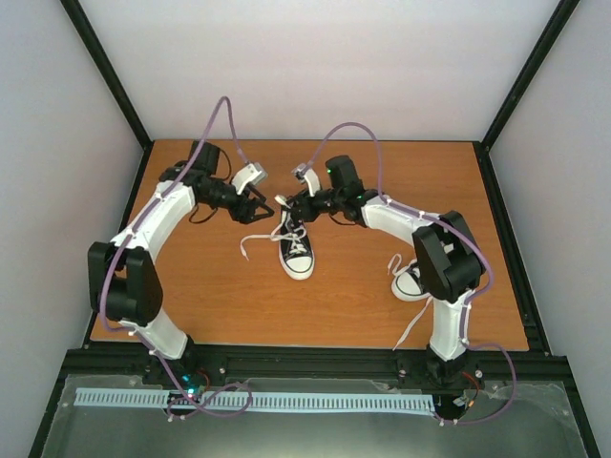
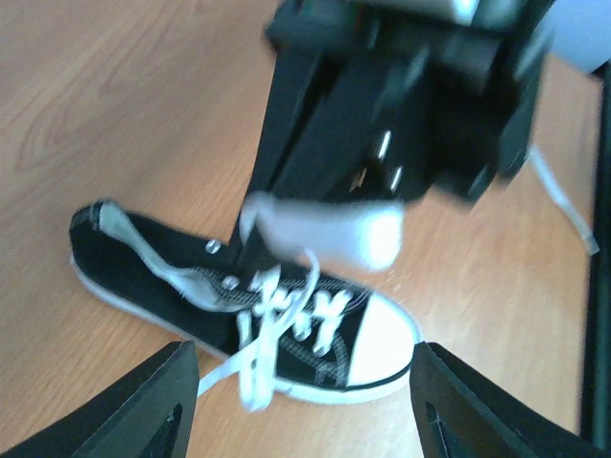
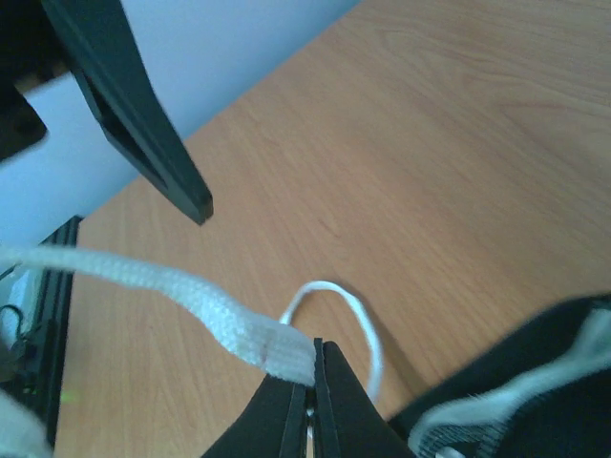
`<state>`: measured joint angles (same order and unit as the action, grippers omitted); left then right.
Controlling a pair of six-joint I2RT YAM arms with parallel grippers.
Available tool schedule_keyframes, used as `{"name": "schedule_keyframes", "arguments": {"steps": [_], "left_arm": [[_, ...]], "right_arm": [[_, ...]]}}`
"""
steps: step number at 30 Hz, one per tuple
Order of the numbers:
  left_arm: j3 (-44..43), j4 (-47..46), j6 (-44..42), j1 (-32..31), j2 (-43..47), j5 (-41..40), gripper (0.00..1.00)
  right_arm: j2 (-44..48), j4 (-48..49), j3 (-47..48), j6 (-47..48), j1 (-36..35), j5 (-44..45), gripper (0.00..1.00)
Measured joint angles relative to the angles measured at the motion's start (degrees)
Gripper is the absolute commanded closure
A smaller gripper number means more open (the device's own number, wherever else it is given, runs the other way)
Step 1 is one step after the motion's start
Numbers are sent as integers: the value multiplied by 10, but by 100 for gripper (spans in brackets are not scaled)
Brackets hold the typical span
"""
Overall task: Tie the shoes
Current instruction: Cross the shoelace with the shoelace.
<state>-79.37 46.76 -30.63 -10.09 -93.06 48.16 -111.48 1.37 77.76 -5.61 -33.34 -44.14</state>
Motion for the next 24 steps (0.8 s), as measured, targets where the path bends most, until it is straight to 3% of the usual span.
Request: {"name": "schedule_keyframes", "arguments": {"steps": [7,12,24], "left_arm": [[75,-38,-108,-40,-56,-126,32],[88,-75,-160,-90,-87,-176,36],[140,-189,-236,-106,-106,-219,66]], "right_arm": [[-12,-33,15,-20,33,21,97],[-20,-48,16,-35,32,41,97],[-20,-51,16,-61,48,52,97]]}}
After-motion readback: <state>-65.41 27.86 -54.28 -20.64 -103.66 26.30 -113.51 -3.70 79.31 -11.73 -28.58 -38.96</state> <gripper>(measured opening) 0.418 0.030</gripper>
